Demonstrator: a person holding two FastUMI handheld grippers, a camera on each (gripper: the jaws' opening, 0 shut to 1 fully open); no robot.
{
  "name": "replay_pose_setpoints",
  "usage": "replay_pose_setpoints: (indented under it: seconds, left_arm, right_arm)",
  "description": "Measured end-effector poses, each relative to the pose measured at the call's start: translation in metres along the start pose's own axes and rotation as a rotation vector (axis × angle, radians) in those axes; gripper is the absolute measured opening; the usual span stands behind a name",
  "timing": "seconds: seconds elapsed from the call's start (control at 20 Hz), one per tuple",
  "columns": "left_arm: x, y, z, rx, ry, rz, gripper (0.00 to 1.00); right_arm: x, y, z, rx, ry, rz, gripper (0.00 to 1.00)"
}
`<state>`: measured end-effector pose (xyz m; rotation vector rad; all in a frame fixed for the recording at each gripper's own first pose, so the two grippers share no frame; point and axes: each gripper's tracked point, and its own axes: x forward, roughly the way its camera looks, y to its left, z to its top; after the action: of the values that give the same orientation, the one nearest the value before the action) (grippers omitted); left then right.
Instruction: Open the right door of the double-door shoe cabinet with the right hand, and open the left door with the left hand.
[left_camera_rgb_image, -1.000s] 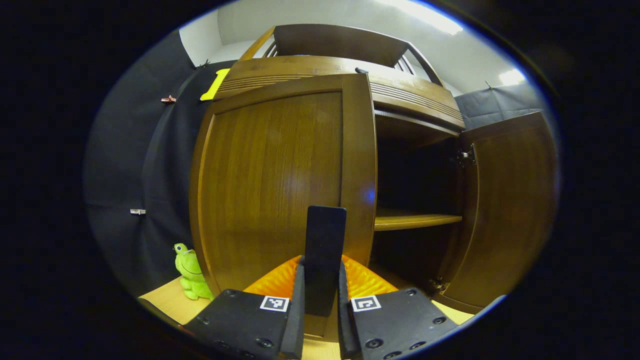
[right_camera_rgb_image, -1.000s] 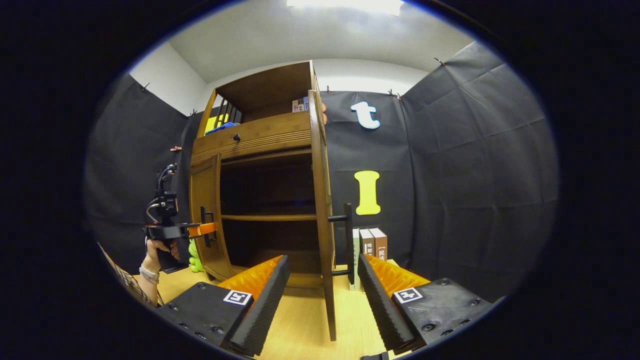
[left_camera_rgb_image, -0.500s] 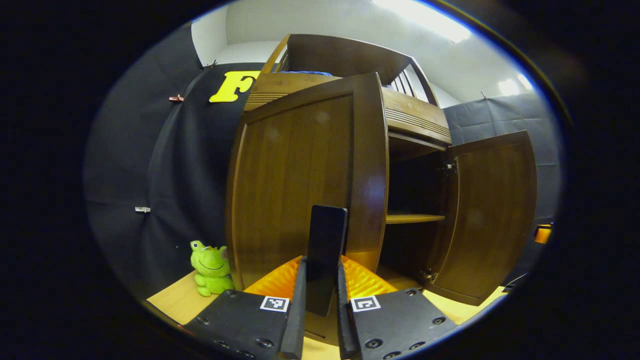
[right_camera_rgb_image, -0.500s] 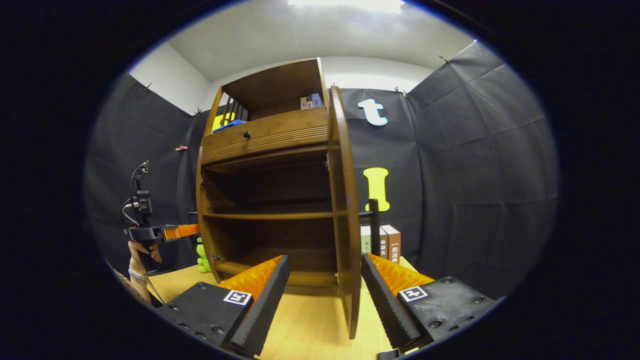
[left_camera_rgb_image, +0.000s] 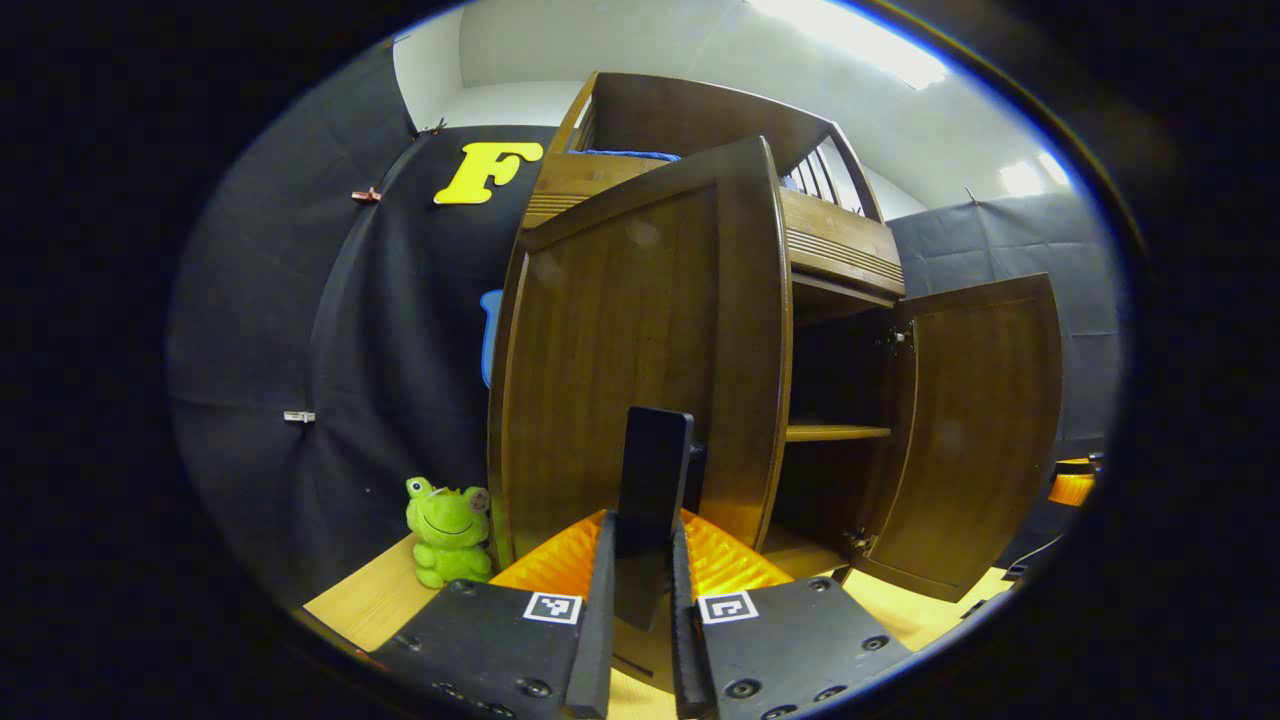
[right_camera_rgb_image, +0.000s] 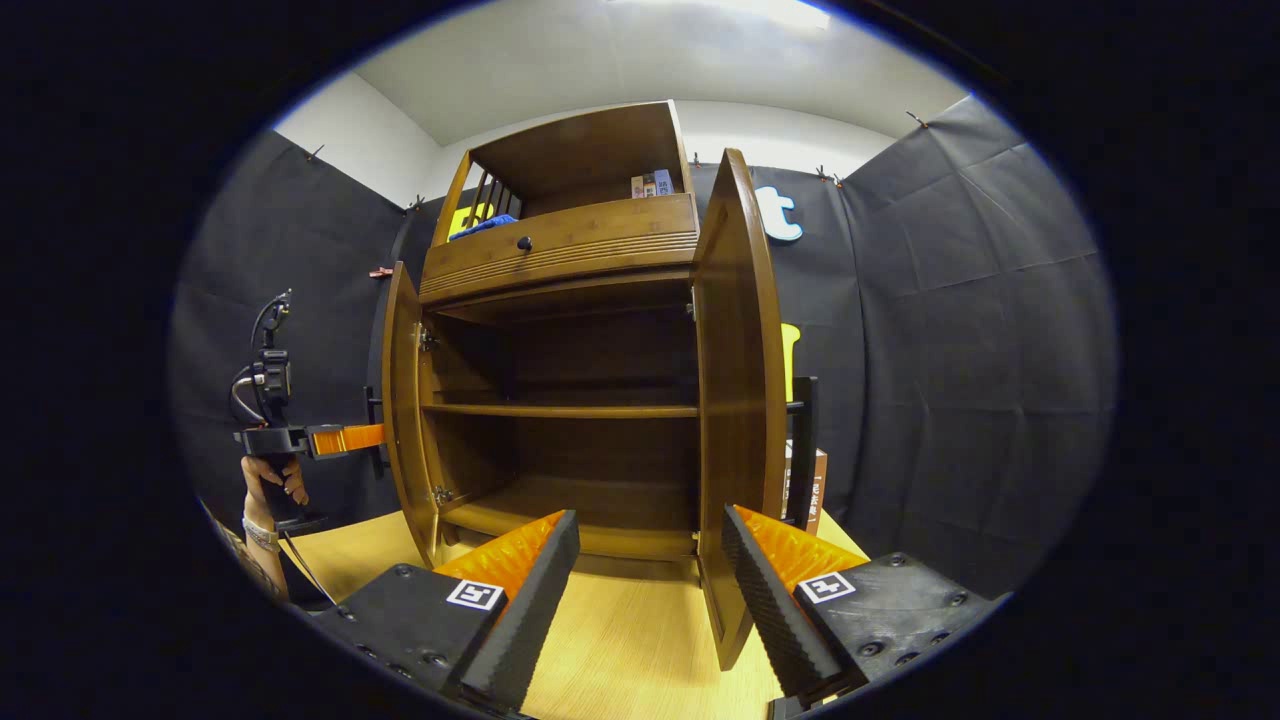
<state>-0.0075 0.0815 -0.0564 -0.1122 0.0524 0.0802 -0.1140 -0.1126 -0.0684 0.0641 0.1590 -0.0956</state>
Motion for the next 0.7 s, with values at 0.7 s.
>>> replay_pose_setpoints:
  seconds: [0.7]
  left_arm:
    - [-0.060,0.087,0.008,0.027,-0.057,0.228,0.24]
  right_arm:
    - [0.015,0.052,-0.005,-0.015,0.012,0.087,0.91]
